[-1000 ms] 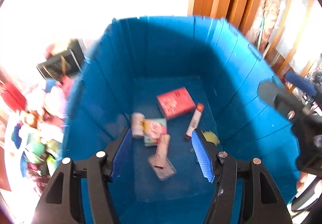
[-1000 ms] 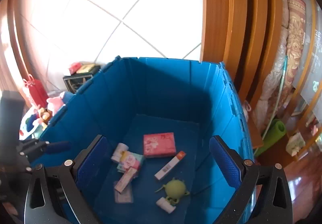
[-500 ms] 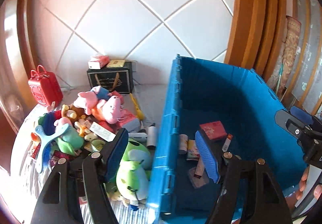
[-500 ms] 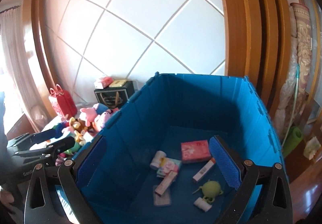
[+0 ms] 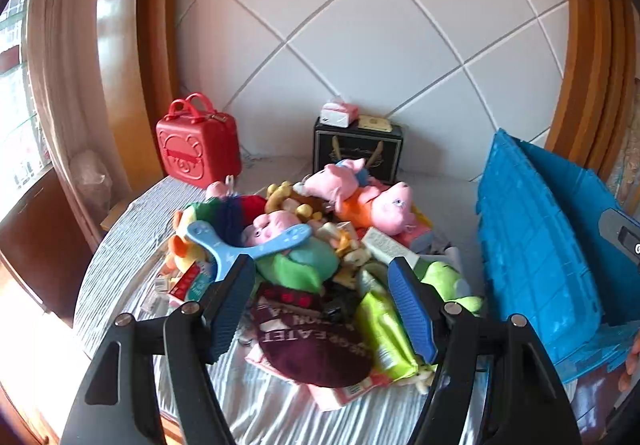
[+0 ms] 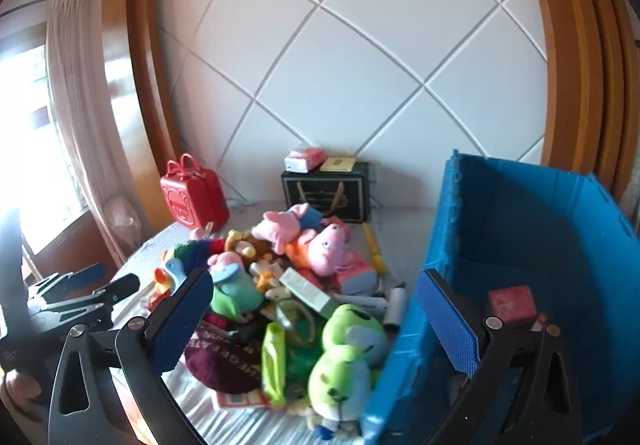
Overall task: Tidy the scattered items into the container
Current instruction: 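Withdraw both grippers from the crate back toward the heap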
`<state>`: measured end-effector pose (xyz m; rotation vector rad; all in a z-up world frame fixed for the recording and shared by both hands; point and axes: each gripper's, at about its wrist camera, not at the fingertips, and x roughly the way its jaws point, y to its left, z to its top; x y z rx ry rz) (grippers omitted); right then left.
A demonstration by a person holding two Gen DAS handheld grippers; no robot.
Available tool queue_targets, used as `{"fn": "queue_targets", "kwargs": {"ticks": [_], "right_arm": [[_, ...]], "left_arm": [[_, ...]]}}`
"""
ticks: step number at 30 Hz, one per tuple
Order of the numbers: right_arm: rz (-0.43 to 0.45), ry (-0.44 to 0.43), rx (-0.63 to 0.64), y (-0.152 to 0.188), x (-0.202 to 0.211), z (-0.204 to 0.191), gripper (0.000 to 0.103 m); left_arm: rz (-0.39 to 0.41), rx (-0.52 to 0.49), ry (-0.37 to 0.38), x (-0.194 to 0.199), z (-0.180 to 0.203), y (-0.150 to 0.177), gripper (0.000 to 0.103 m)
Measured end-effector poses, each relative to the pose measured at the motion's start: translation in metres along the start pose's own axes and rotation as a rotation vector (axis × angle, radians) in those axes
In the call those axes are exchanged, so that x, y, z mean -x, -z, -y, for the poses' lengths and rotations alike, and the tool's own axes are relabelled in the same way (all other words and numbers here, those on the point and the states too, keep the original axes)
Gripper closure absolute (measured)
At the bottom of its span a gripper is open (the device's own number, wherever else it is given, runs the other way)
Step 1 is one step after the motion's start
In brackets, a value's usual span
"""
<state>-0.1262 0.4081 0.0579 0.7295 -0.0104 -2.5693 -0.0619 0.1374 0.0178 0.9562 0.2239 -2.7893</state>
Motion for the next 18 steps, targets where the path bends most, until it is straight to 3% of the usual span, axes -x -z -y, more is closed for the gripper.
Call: {"fn": "queue_targets", "kwargs": {"ticks": [7,12,18], "right_arm": [[-0.163,0.009,0.001,0.037,-0.051,-0.052,0.000],[-0.233,0.015,0.011,0.055,-0.079,-0.053,0.000],[-0.273,-0.038,-0.018,0.068,-0.111,-0.041,0.000]], "left_arm": [[-0.097,0.032,-0.016,-0.036,-0.053,0.026,0.035],[-0.131,0.037,-0.029,-0.057,-0.060,0.041,0.035],[-0.160,0.036,-0.106,-0.074,-0.077,0.048,0.035]]}}
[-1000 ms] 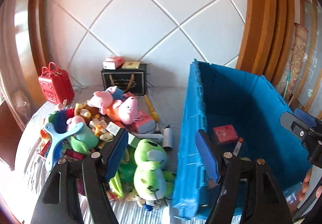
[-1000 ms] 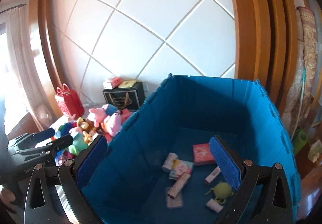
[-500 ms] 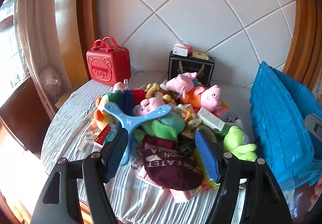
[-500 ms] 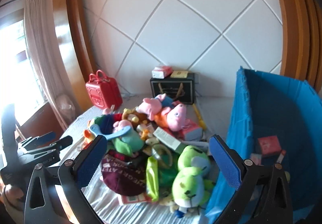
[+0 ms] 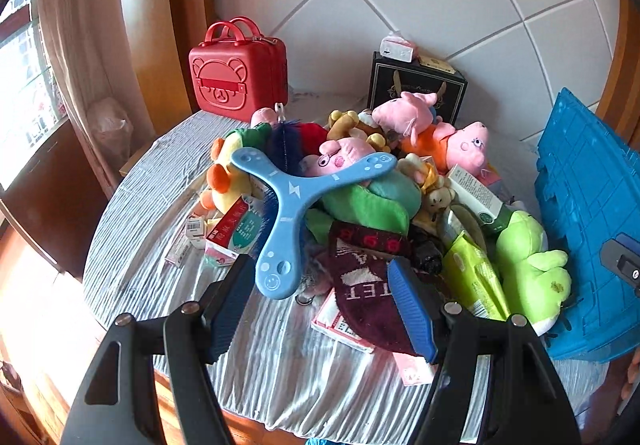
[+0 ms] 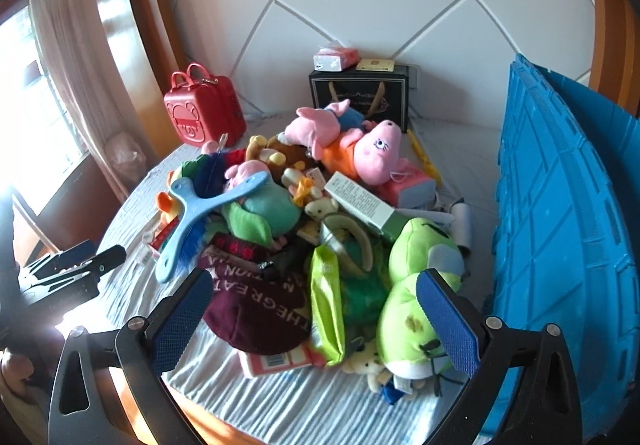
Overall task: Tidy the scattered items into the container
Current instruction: 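Withdraw both grippers from the crate back toward the heap, then grasp a pink-edged medicine box with the left gripper while the right approaches a white box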
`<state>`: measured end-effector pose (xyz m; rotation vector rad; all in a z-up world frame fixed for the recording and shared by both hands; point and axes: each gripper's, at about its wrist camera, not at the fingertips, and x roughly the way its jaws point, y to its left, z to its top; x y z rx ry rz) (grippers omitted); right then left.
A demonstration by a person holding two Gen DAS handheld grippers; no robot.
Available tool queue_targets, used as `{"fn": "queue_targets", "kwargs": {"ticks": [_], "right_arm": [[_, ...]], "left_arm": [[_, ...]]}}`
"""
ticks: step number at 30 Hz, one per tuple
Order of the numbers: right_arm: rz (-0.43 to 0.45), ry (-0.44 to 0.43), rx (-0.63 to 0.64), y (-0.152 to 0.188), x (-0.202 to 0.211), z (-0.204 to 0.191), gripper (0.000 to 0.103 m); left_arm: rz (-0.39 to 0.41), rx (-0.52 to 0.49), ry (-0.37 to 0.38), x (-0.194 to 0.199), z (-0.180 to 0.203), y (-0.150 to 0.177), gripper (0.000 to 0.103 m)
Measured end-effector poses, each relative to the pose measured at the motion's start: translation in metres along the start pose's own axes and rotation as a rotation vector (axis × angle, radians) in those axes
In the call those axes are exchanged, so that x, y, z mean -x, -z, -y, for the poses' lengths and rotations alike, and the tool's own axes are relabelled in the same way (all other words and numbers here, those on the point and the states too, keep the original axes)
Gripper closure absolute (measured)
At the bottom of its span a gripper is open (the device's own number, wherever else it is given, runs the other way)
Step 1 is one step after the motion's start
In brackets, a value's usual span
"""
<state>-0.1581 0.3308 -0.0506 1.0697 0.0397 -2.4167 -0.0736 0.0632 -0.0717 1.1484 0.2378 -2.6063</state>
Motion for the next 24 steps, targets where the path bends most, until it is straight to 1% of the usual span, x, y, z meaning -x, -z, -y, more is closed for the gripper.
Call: {"fn": "queue_targets", "kwargs": {"ticks": [4,7,10,14,19,22,24], "right_arm": [[-0.015,-0.027,-0.022,-0.001,-0.020,0.005,0.000],[-0.032,-0.045,-0.041,-0.003,-0.032,0.002,0.000],[-0.033,-0.048,-0.021,-0.009,-0.038,-0.010,0.000],[-0.004,-0.042,-0.029,-0.021,-0.045,-0.030,0.000],[0.020,-0.016,-0.043,-0.029,-0.068,-0.075,0.000],[0.043,0.003,-0.066,-0.030,-0.086,-0.113,0.000],[0.052,0.017,-0.105,-0.030,-0.100,-0.142,0.000]], "left_arm": [[-0.013,0.037,-0.042,-0.006,-0.023,0.002,0.035],[-0.008,0.059,-0.074,-0.008,-0.044,0.000,0.035],[-0.007,0.084,-0.094,-0.013,-0.067,-0.003,0.035],[-0.015,0.090,-0.100,-0.026,-0.102,-0.009,0.035],[-0.008,0.055,-0.075,-0.051,-0.155,-0.024,0.035],[-0.003,-0.004,-0.049,-0.070,-0.192,-0.037,0.035],[-0.010,-0.033,-0.033,-0.083,-0.218,-0.044,0.035]]}}
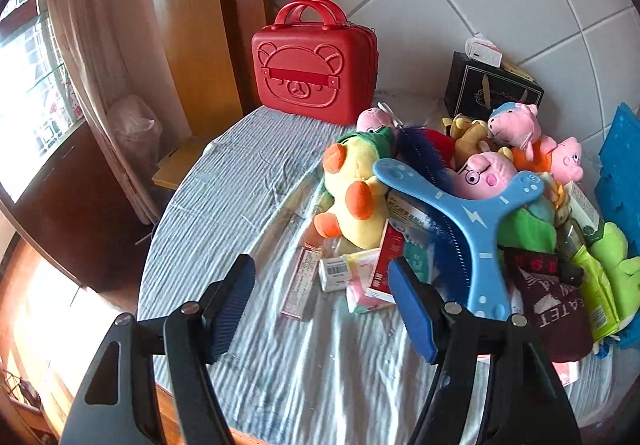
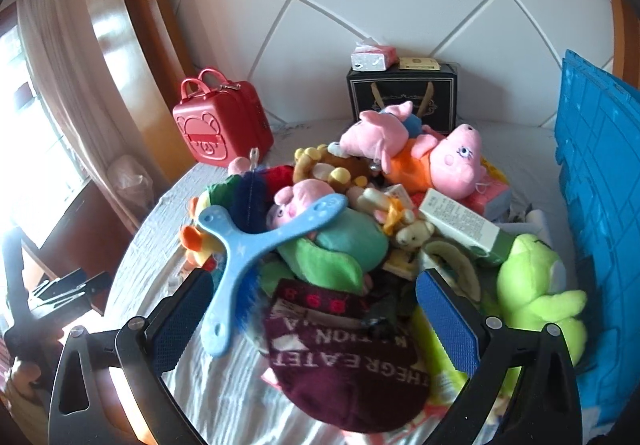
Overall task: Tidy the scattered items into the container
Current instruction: 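Grasp a pink-edged medicine box with the left gripper while the right approaches a white box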
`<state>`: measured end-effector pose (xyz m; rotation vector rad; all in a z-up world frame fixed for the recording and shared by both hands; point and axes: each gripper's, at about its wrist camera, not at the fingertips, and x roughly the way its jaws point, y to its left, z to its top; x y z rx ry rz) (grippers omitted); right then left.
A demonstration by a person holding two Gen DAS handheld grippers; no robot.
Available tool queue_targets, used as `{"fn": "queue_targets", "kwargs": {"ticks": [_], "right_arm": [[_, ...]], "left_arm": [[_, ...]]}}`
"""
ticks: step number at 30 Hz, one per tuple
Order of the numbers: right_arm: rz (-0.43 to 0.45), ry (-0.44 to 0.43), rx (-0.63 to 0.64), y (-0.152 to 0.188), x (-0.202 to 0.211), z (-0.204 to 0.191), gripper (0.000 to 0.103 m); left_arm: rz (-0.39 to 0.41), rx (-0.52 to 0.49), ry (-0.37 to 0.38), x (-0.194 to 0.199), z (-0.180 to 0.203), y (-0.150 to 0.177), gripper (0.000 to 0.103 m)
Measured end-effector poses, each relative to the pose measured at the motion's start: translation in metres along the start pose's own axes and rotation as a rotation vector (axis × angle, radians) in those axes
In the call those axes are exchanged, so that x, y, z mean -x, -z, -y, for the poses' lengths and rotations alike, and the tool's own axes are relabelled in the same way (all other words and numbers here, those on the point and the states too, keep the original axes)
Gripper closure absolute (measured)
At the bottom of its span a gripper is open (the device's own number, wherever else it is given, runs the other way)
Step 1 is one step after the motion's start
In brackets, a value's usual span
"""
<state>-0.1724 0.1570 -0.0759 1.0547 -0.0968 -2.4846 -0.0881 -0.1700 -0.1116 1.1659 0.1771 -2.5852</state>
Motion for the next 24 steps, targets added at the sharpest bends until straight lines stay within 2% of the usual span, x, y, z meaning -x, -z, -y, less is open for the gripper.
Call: {"fn": "queue_targets", "kwargs": {"ticks": [4,7,9,11,12,13,15,21,24], "right_arm": [[-0.003,-0.001,-0.016,0.011,-0.028,-0.061,0.000],[0.020,-0.001,-0.029,0.024,-0.037,-0.096,0.000],[0.006,-0.009,-0.034,0.029,-0.048,-0.116,0.002],[-0.013,0.007,-0.034,0.032,-0.062,-0.130,0.017],[-0.030,0.012,-0.035,0.034,-0.071,-0.136,0.029],[-0.051,0.011,-0.034,0.037,-0.080,-0.141,0.036],[-0.103,0.005,-0.025,0.043,-0.099,-0.149,0.044],[-0.191,-0.034,-0.031,0.060,-0.134,-0.160,0.046],[-0.215,-0.034,0.007,0.066,-0.148,-0.166,0.046]], "left_arm": [[-0.044,-0.071,0.042,-0.036,-0.039,-0.004,0.035],[-0.111,-0.112,0.064,-0.068,-0.054,-0.002,0.035],[-0.154,-0.130,0.103,-0.085,-0.059,0.002,0.035],[-0.180,-0.149,0.123,-0.100,-0.061,0.008,0.035],[-0.192,-0.150,0.130,-0.106,-0.062,0.010,0.035],[-0.204,-0.144,0.140,-0.112,-0.063,0.013,0.035],[-0.233,-0.137,0.155,-0.122,-0.063,0.019,0.035],[-0.286,-0.190,0.189,-0.148,-0.043,0.036,0.035],[-0.298,-0.197,0.206,-0.166,-0.034,0.043,0.035]]}}
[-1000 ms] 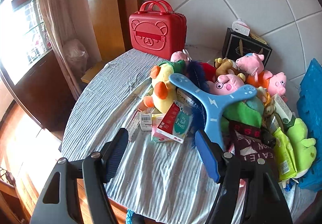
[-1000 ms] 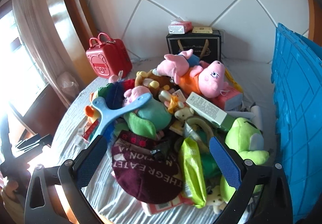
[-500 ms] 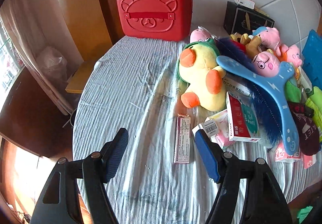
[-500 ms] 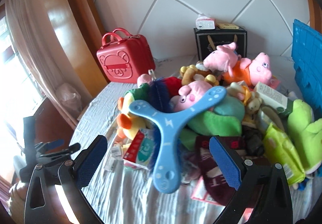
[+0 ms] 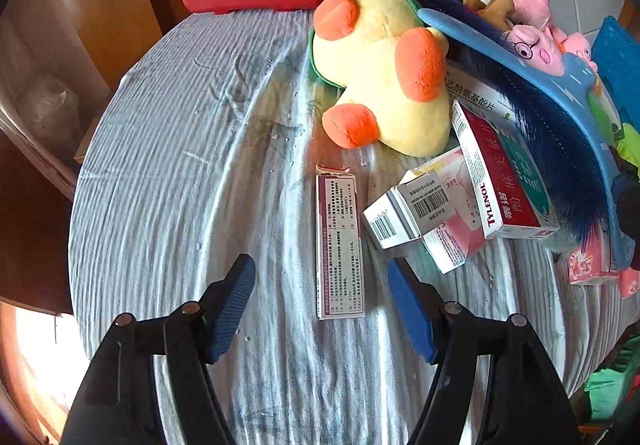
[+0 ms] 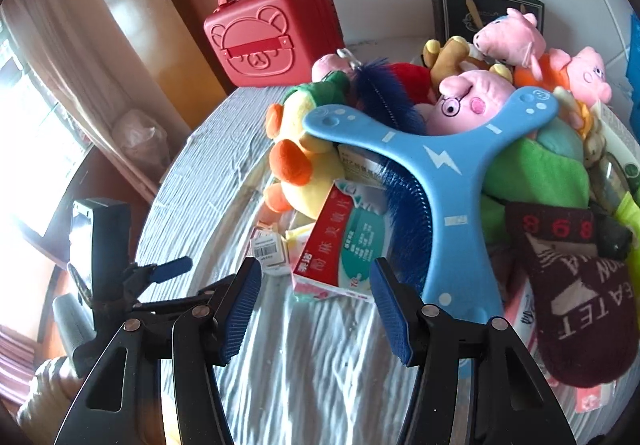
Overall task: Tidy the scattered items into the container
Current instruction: 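Grasp a pink-edged medicine box with the left gripper while the right approaches a white box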
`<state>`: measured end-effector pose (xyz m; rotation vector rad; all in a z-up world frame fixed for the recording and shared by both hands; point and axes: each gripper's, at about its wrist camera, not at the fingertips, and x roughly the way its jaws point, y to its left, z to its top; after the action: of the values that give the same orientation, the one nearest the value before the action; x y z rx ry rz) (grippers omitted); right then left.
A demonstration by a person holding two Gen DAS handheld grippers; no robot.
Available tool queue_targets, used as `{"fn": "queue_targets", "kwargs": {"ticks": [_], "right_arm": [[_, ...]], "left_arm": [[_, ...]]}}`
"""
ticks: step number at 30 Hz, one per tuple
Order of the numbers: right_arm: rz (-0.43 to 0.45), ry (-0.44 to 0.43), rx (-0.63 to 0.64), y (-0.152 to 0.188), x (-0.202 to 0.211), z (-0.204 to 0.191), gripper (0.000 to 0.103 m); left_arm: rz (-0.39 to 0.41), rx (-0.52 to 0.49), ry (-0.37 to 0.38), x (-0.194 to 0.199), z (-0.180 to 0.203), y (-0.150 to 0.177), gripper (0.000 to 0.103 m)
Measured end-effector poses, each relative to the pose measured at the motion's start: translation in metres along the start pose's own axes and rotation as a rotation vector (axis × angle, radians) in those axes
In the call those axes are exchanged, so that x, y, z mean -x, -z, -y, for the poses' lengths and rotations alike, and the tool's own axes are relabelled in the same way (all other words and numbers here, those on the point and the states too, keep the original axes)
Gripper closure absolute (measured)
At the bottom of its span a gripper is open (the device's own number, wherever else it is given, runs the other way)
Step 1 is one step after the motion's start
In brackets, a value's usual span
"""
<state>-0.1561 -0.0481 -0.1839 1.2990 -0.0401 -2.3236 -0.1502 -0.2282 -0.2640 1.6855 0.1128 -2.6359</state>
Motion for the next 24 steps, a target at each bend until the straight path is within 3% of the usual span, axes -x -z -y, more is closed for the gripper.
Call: {"fn": "queue_targets", "kwargs": {"ticks": [2,4,5,7,11,20,24], "right_arm": [[-0.011,0.005,0.004,0.000,-0.008,-0.004,0.047],[-0.019,0.002,-0.003,0.000,-0.014,-0.011,0.053],[-0.021,0.002,-0.002,0.000,-0.017,-0.015,0.055],[-0.022,0.013,-0.005,0.000,-0.024,-0.023,0.059],[-0.011,0.020,-0.054,-0.002,-0.043,-0.039,0.059],[0.026,0.124,-0.106,-0.014,-0.094,-0.076,0.059],[0.008,0.134,-0.145,-0.011,-0.108,-0.078,0.071]], "left_arm": [[-0.027,-0.016,0.015,-0.016,0.002,0.001,0.039],[-0.057,-0.033,0.032,-0.031,0.001,0.001,0.060],[-0.037,-0.049,0.035,-0.032,0.000,0.001,0.060],[-0.016,-0.097,0.039,-0.033,-0.004,-0.001,0.073],[-0.025,-0.147,0.069,-0.034,-0.029,-0.003,0.074],[0.005,-0.224,0.110,-0.014,-0.075,-0.004,0.075],[-0.010,-0.230,0.124,-0.014,-0.084,-0.001,0.075]]}}
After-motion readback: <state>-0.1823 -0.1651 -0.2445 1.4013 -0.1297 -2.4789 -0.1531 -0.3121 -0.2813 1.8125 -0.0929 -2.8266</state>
